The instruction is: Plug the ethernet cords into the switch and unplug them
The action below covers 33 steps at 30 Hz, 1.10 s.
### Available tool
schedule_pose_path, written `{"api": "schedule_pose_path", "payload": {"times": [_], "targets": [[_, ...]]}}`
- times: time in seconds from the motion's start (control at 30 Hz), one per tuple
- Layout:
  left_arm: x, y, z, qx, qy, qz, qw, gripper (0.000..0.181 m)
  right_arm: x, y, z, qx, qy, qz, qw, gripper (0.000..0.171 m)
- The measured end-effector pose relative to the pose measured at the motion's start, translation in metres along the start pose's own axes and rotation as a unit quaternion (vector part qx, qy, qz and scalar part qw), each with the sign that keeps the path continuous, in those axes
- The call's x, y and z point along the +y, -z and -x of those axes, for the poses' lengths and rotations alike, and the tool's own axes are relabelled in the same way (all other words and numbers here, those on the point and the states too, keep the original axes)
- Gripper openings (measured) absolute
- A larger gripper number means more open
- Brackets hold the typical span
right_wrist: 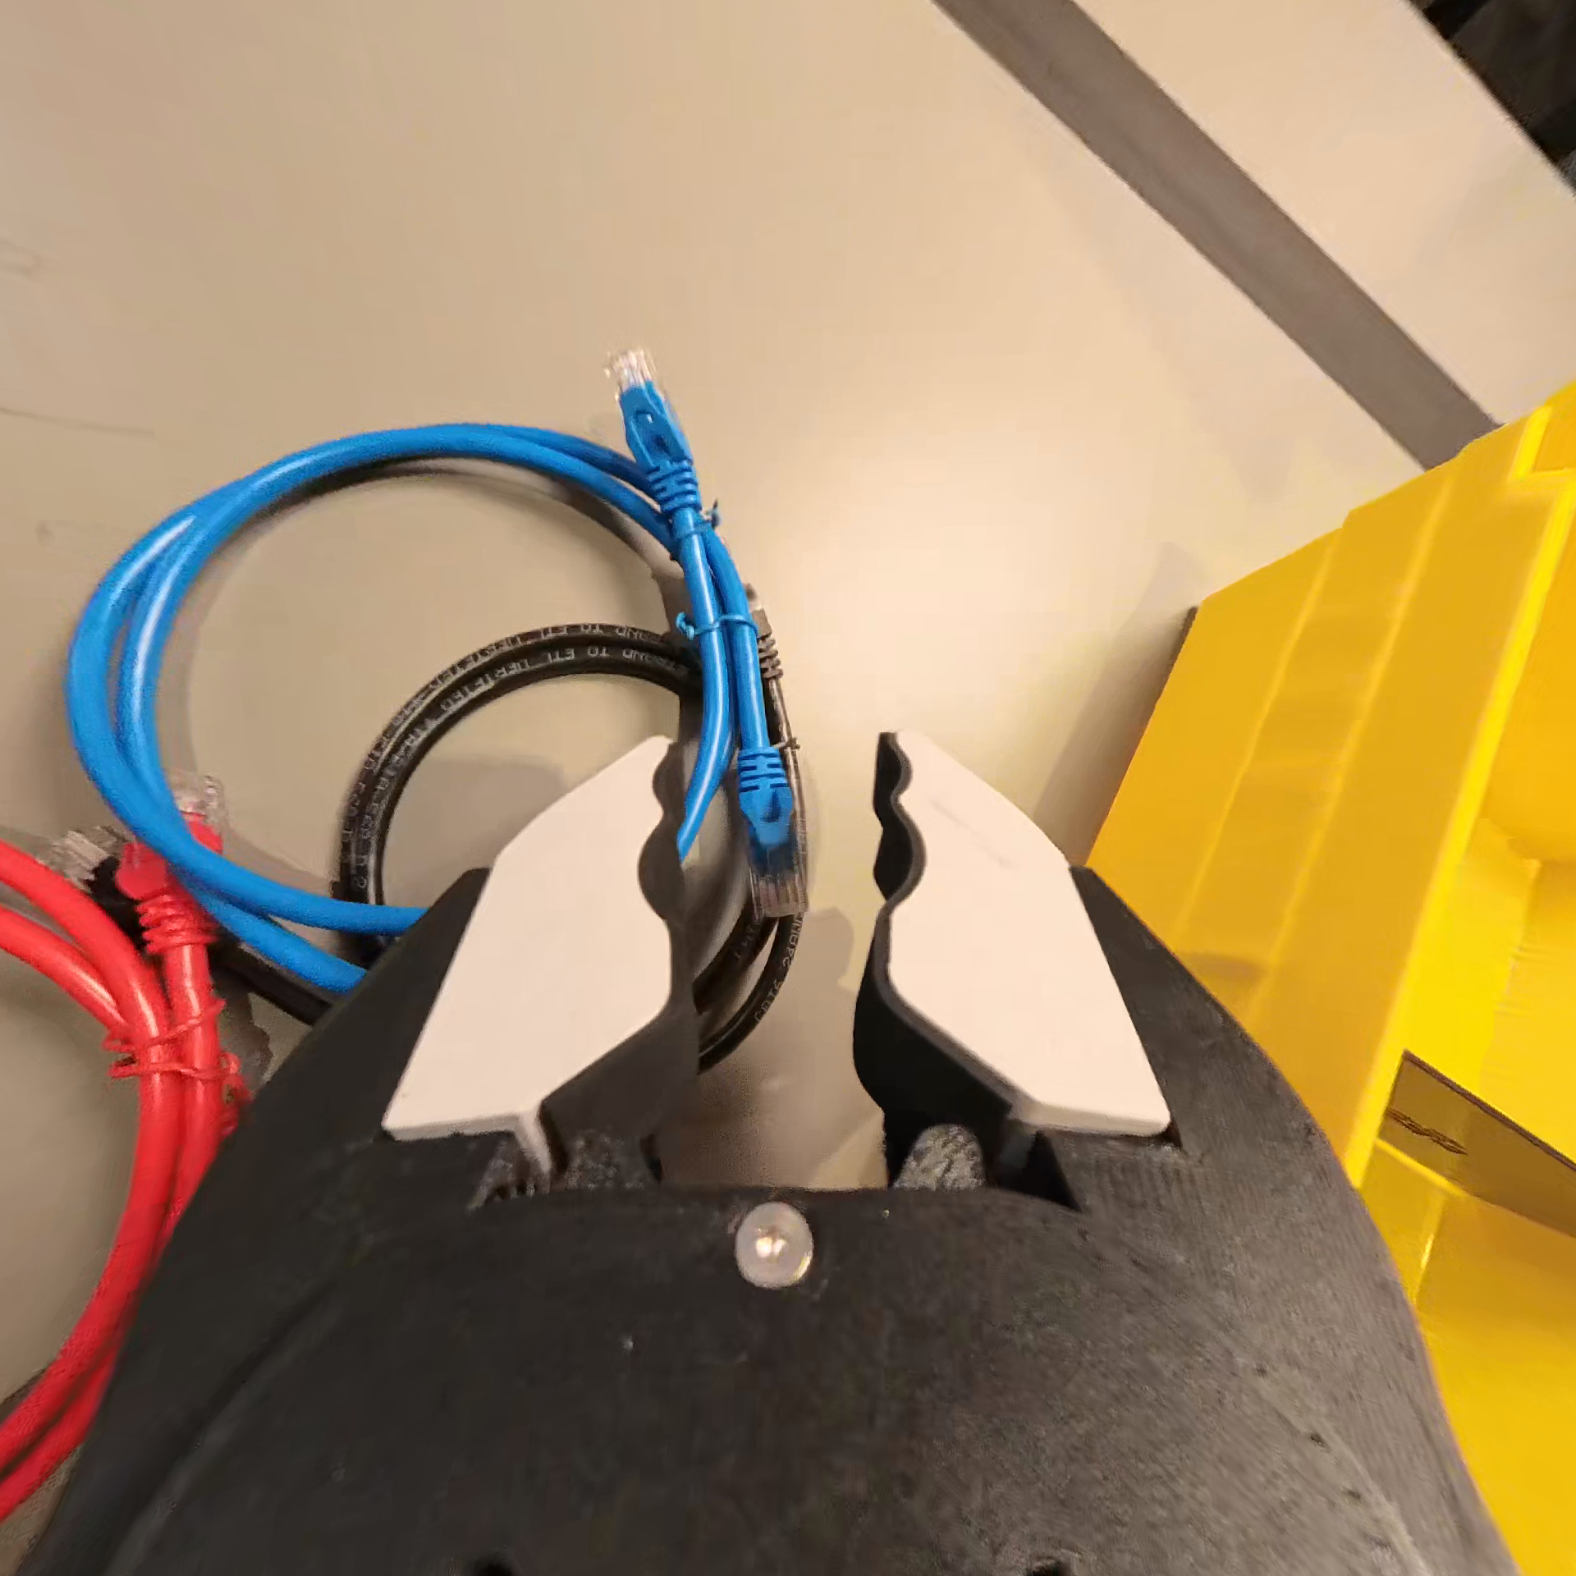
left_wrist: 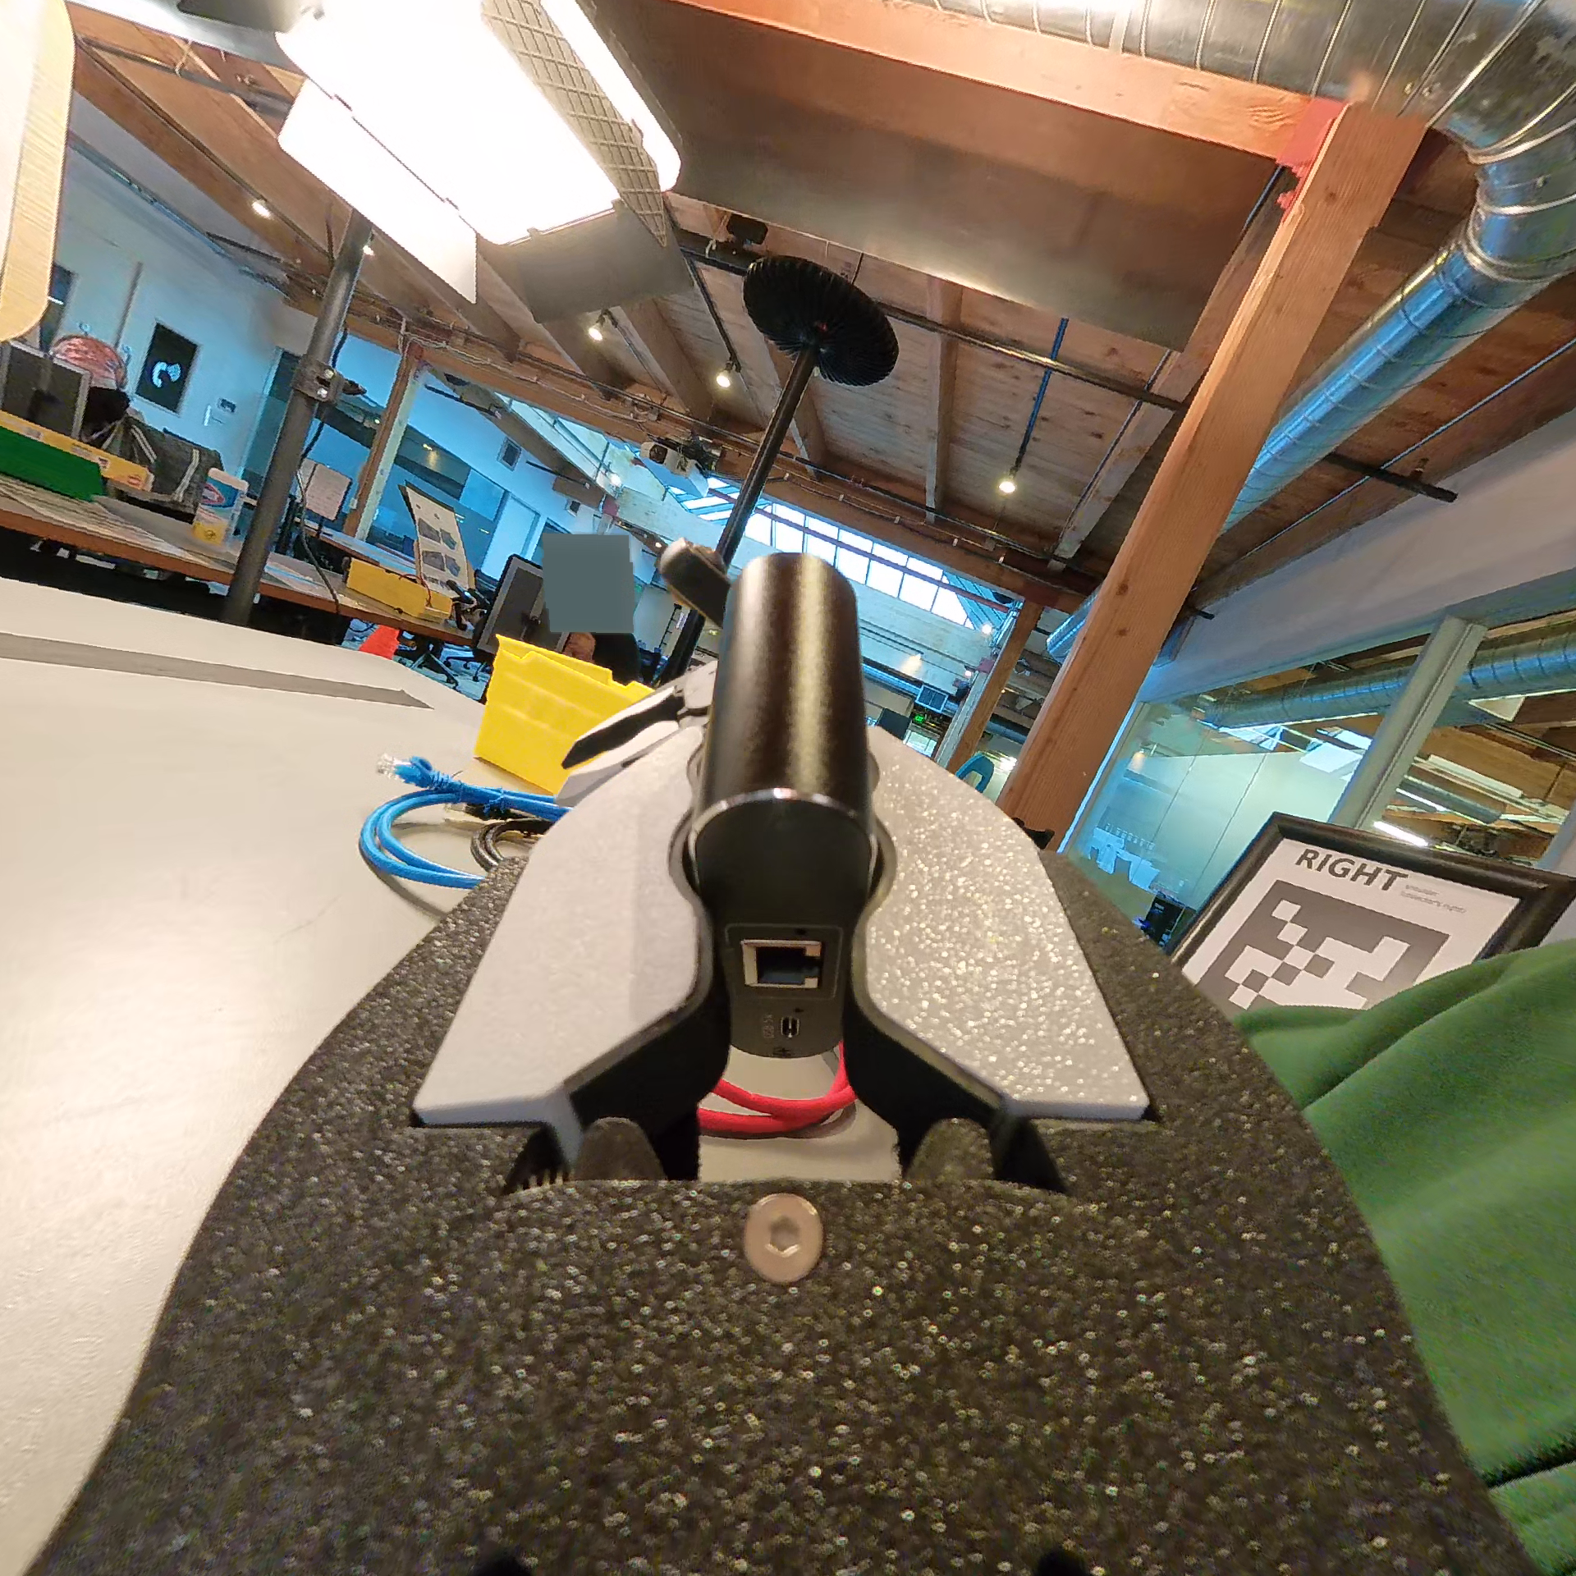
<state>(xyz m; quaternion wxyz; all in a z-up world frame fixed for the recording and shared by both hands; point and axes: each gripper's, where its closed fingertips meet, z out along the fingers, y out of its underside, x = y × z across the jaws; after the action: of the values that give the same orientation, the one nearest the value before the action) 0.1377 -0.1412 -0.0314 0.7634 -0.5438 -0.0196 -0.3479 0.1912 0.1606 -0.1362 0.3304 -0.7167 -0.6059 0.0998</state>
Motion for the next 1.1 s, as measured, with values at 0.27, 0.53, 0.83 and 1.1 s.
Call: {"api": "schedule_pose_path", "payload": {"times": [0.27,0.53,0.83,1.1], "targets": [[0.000,0.000,0.000,0.000,0.000,-0.001,1.000,0.028,0.025,-0.018,0.009,-0.022,-0.004,0.073,0.997,0.050],[0.000,0.000,0.001,-0.001,0.001,0.000,1.000,0.029,0.041,-0.013,0.009,-0.002,0.006,0.126,0.992,0.035],[0.000,0.000,0.001,-0.002,0.002,-0.002,1.000,0.029,0.024,-0.012,0.013,0.015,0.069,0.102,0.992,0.020],[-0.001,0.001,0.001,-0.002,0.003,-0.003,1.000,0.029,-0.006,0.005,0.010,0.051,0.097,0.031,0.993,0.019]]}}
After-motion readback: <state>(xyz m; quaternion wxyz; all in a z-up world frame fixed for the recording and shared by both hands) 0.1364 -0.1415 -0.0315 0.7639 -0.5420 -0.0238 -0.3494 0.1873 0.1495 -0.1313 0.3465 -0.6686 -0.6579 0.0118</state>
